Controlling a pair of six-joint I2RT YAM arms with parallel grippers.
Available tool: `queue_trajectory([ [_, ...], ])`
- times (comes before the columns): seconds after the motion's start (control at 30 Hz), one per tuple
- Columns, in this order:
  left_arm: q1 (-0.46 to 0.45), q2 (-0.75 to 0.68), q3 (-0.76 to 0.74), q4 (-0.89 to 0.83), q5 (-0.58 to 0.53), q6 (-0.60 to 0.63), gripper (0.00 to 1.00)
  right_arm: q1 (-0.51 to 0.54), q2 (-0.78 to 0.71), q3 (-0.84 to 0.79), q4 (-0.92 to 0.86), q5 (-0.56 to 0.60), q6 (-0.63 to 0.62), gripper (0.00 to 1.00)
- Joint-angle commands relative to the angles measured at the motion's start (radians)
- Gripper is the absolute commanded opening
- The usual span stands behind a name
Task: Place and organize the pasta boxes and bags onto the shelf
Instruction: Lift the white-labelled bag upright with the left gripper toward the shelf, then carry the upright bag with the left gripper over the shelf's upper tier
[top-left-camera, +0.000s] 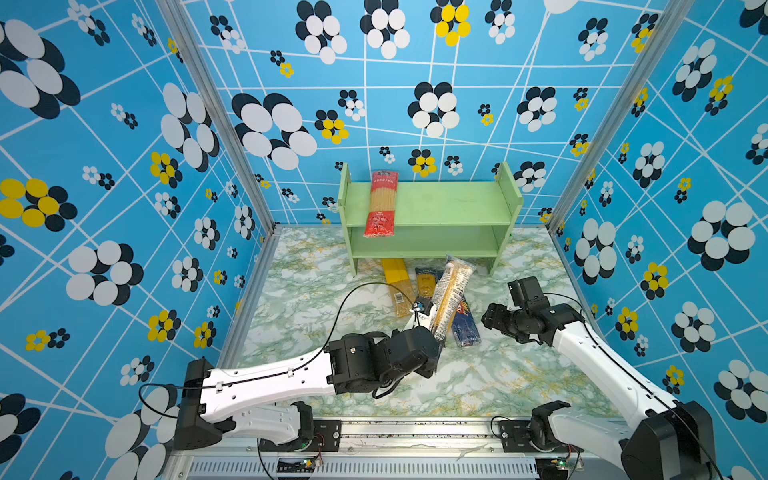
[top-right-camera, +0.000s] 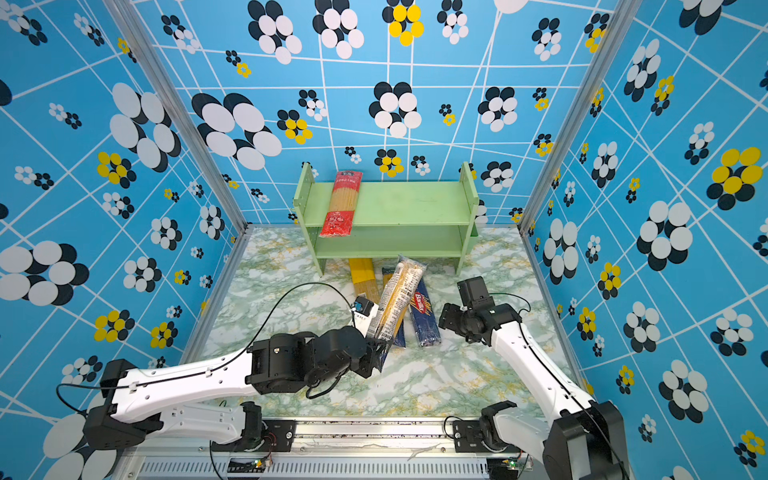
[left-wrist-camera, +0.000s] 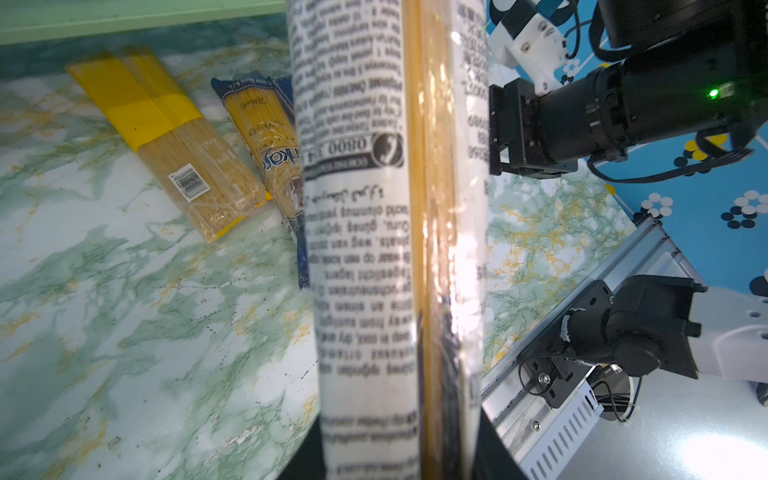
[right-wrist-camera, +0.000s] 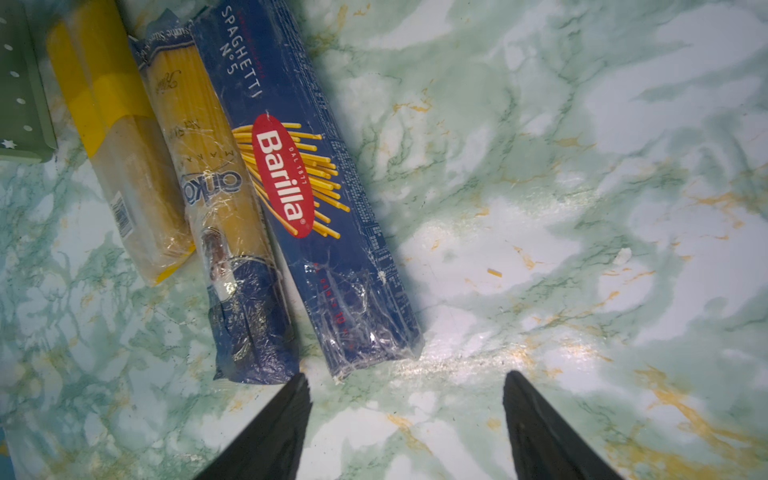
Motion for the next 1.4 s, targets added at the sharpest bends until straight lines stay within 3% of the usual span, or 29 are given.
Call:
queue_trajectory([
  [0.0, 0.028, -0.062, 0.087, 0.128, -0.051, 0.1, 0.0, -0.007, 0.003, 0.038, 0.002, -0.041, -0.04, 0.77],
  [0.3, 0.109, -0.069, 0.158, 0.126, 0.007, 0.169, 0.0, -0.007, -0.027, 0.036, 0.042, -0.186, -0.113, 0.78],
  [0.67, 0.279, 0.012, 0.291, 0.125, 0.149, 0.225, 0.0, -0.007, -0.084, 0.041, 0.079, -0.39, -0.214, 0.79],
  [1.37, 0.497, 0.234, 0.426, 0.21, 0.371, 0.205, 0.0, -0.007, -0.116, 0.043, 0.098, -0.625, -0.365, 0.77],
])
